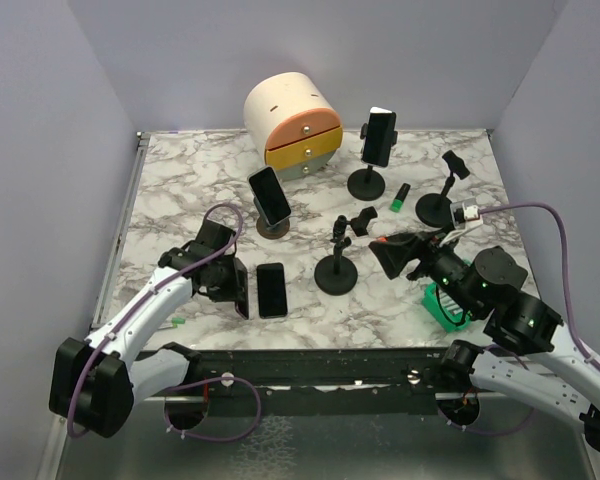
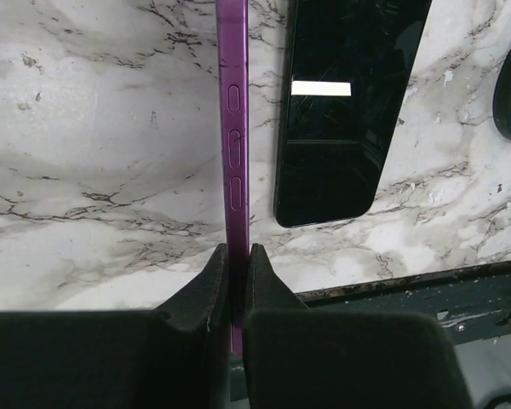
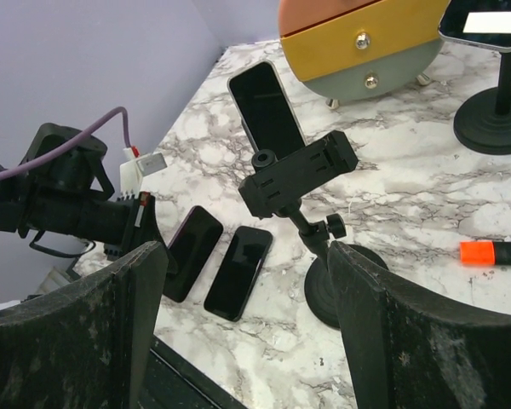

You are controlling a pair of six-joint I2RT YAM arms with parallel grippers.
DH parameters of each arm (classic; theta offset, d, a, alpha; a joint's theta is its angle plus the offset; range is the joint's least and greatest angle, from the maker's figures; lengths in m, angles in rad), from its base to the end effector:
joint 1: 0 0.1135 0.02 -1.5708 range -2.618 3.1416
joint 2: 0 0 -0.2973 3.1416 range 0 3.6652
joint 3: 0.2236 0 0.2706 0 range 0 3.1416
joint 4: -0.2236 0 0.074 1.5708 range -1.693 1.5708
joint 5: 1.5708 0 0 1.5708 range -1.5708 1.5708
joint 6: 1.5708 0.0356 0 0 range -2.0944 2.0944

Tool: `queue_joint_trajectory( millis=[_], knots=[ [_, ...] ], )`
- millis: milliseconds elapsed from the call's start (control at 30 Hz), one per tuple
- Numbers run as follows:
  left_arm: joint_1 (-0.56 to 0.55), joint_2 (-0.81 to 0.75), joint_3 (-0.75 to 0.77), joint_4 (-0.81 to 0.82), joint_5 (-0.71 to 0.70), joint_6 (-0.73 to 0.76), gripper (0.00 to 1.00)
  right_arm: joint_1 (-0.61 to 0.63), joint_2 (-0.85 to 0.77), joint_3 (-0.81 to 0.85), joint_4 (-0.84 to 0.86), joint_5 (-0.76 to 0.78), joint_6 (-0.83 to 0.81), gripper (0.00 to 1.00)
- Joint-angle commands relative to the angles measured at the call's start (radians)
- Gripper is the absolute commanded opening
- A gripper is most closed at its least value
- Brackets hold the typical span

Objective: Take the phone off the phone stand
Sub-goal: Place the phone at the center of the board.

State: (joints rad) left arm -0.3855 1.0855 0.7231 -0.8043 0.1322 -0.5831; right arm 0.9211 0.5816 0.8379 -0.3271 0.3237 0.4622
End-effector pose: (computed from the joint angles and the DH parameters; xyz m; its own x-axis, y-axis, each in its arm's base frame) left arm 0.1764 -0.0767 0.2385 -0.9429 -0.2064 -0.2615 -0.1179 0.9408 -0.3177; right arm 0.0811 0.0880 0.3941 -0.2893 0.3180 -0.9029 -0.4848 0.7646 0.4247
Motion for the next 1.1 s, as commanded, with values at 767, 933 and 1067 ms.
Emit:
queue_joint_trajectory(
  millis=[767,933,1067],
  knots=[
    [0.006,0.063,-0.013,0.103,0.053,-0.022,0.04,-0.001,0.020,-0.014,0.019,-0.010,0.004,0.82],
    [0.005,0.074,-0.013,0.103,0.054,-0.021,0.07,-0.001,0.019,-0.019,0.022,-0.009,0.005,0.82],
    [0.004,0.081,-0.015,0.107,0.062,-0.023,0.14,-0.001,0.021,-0.020,0.024,-0.012,0.006,0.82]
  ],
)
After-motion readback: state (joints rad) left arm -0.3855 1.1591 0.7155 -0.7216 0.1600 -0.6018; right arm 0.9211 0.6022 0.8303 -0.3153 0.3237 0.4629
